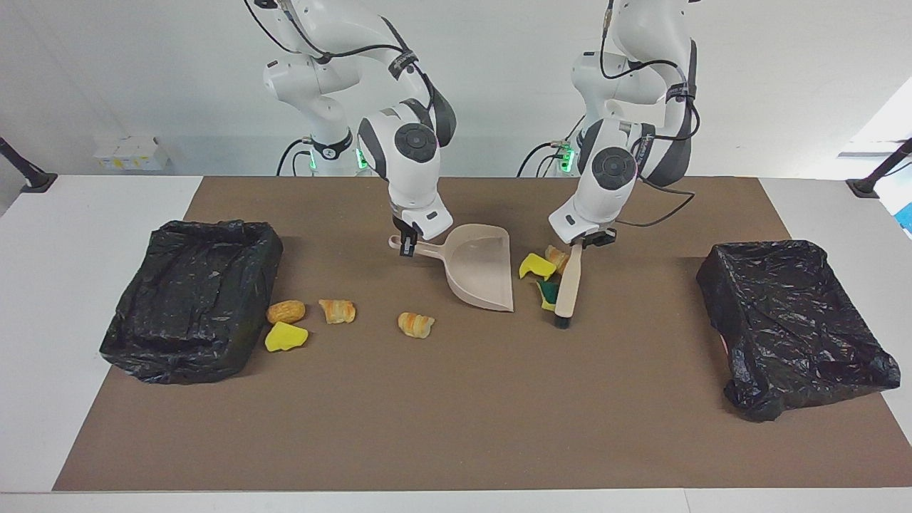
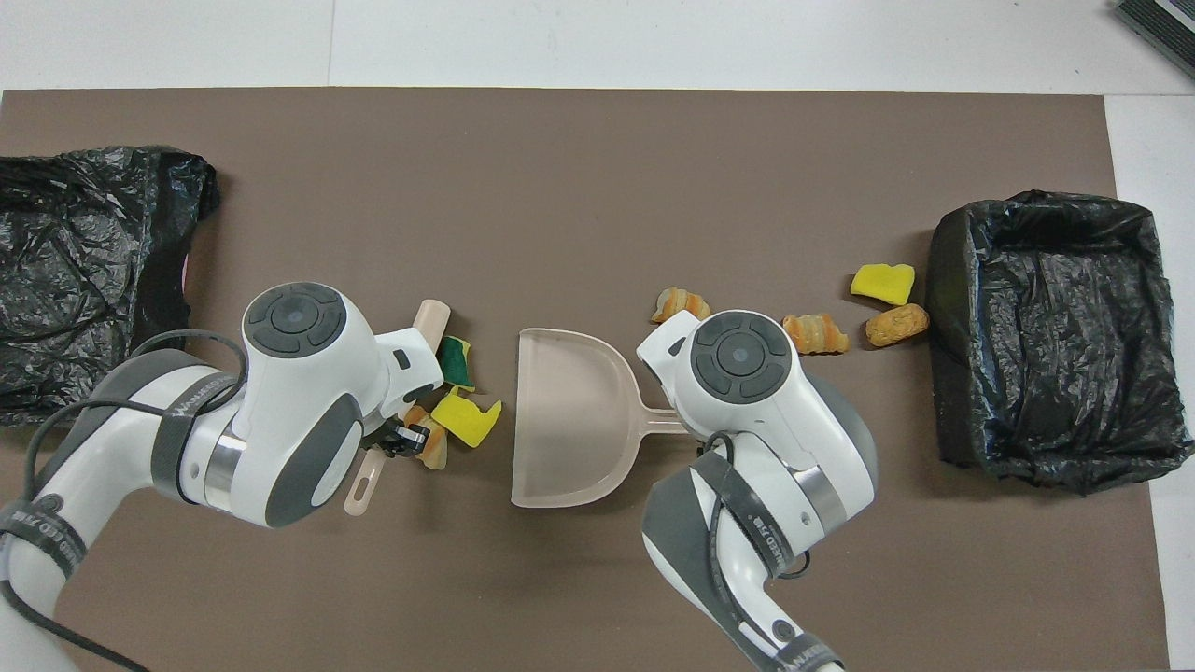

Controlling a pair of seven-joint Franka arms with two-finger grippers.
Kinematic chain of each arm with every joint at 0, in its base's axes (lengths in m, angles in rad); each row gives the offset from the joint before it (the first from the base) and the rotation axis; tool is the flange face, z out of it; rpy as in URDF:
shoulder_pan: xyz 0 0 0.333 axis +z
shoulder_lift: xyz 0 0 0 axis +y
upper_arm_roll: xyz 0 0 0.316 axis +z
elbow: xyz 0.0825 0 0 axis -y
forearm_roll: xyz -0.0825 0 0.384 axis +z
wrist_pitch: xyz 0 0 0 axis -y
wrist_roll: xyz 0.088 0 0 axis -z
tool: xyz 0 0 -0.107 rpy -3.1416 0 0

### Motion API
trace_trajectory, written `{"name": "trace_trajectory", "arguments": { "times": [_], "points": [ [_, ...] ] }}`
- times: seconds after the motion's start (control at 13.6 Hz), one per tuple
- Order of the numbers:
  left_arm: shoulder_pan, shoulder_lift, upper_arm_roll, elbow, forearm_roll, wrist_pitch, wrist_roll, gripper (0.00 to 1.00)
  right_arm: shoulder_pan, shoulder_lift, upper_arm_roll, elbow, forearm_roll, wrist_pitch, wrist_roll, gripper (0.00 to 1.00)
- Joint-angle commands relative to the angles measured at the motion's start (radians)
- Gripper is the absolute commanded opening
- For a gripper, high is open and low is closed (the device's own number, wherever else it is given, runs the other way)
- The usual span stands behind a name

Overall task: Sweep and dump trash in bin
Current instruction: 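Sweep the bread and sponge pieces into the dustpan with the left gripper's brush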

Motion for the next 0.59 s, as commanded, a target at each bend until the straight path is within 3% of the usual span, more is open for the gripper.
{"name": "trace_trajectory", "arguments": {
  "times": [0.0,0.15,0.51],
  "points": [
    [-0.014,-0.069,0.016,-0.007,-0.011,-0.068,-0.136,0.0,-0.005,-0.015,0.007,-0.027,-0.016,0.022,-0.023,0.0],
    [-0.014,-0.079,0.016,-0.021,-0.011,-0.085,-0.214,0.0,-0.005,-0.015,0.006,-0.028,-0.016,0.02,-0.023,0.0],
    [0.003,-0.161,0.021,-0.165,-0.011,-0.041,-0.355,0.0,-0.005,-0.017,0.006,-0.033,-0.016,0.023,-0.023,0.0]
  ]
}}
